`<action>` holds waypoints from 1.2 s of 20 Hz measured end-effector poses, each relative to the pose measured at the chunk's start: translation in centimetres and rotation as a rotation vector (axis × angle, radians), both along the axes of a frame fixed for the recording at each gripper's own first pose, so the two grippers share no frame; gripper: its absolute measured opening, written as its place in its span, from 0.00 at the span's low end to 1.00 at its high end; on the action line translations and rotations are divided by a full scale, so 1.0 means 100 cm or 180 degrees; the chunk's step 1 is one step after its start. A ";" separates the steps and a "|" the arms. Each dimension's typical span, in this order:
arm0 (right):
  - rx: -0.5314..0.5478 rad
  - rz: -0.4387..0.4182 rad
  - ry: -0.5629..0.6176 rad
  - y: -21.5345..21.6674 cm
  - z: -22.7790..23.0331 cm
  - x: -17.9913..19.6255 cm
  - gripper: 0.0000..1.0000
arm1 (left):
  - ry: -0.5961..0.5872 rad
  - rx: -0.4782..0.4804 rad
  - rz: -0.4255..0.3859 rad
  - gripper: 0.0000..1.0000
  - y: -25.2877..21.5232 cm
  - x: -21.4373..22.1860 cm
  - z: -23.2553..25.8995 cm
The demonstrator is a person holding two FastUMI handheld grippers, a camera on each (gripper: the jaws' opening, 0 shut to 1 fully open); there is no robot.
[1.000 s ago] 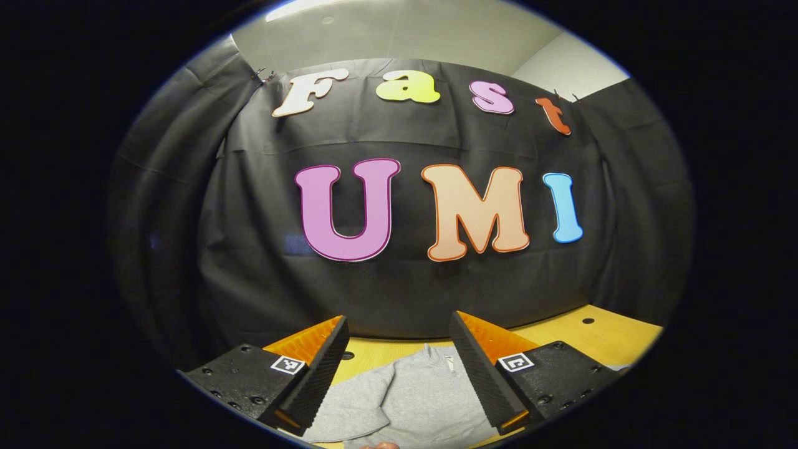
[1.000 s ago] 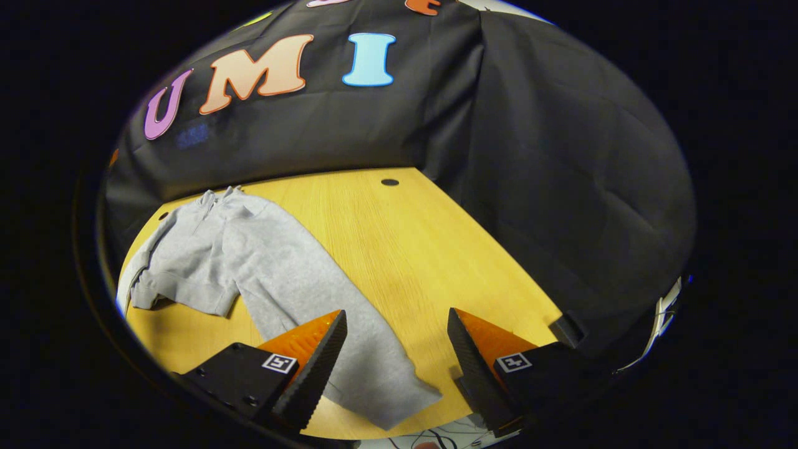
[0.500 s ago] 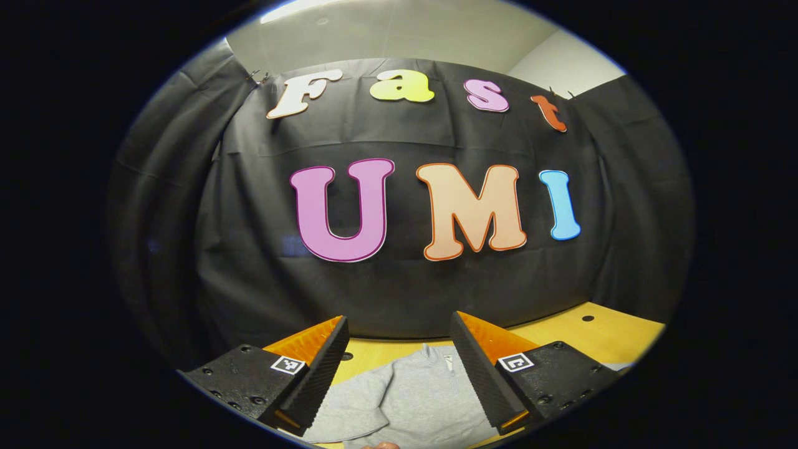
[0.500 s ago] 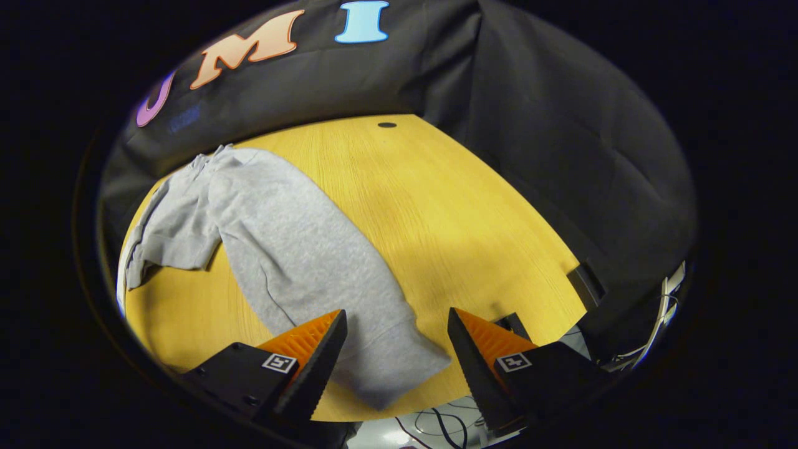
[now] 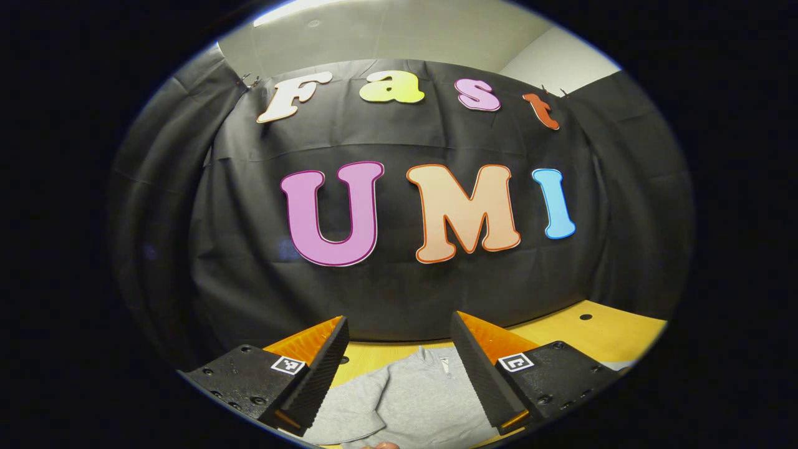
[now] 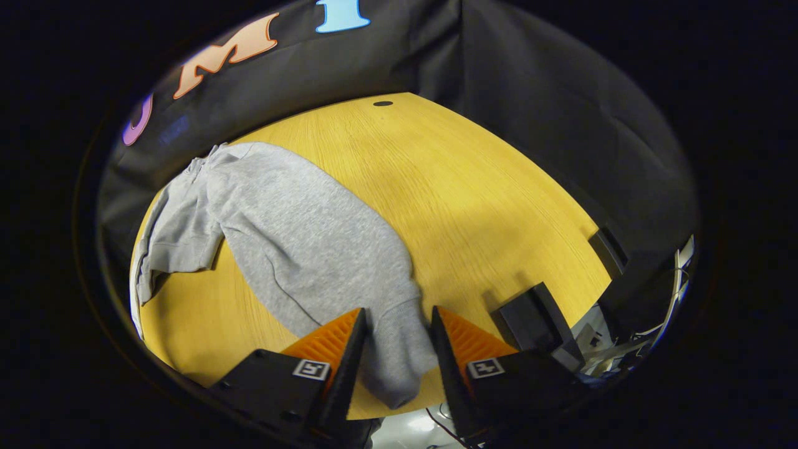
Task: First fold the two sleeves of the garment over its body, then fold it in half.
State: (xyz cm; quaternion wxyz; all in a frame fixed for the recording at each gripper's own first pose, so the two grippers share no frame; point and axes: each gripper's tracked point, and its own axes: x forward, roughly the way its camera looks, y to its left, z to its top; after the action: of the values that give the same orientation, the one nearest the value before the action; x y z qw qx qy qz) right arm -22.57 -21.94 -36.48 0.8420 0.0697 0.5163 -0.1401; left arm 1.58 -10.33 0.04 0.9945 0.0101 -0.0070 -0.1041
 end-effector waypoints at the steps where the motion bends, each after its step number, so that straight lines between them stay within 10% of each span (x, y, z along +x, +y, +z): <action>1: 0.0024 0.0012 -0.0002 0.003 -0.001 0.001 0.57 | -0.0001 -0.0005 -0.0003 0.96 0.000 0.000 0.000; 4: 0.0100 -0.0029 0.0049 0.009 0.000 0.003 0.13 | -0.0002 0.0000 0.0025 0.99 0.002 0.002 0.000; 6: 0.0167 -0.0070 0.0077 0.012 0.000 0.005 0.06 | -0.0009 0.0000 0.0052 0.99 0.006 0.003 0.001; 24: 0.0569 0.0057 -0.0718 0.078 0.095 0.158 0.07 | -0.0007 -0.0037 0.0608 0.99 0.095 -0.009 -0.003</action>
State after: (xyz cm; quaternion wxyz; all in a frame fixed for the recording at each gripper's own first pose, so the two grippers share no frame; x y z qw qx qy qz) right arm -6.75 -14.13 -26.99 0.8864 0.1551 0.4293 -0.0773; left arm 0.73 -0.79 -0.25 0.9999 0.0050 -0.0078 -0.0087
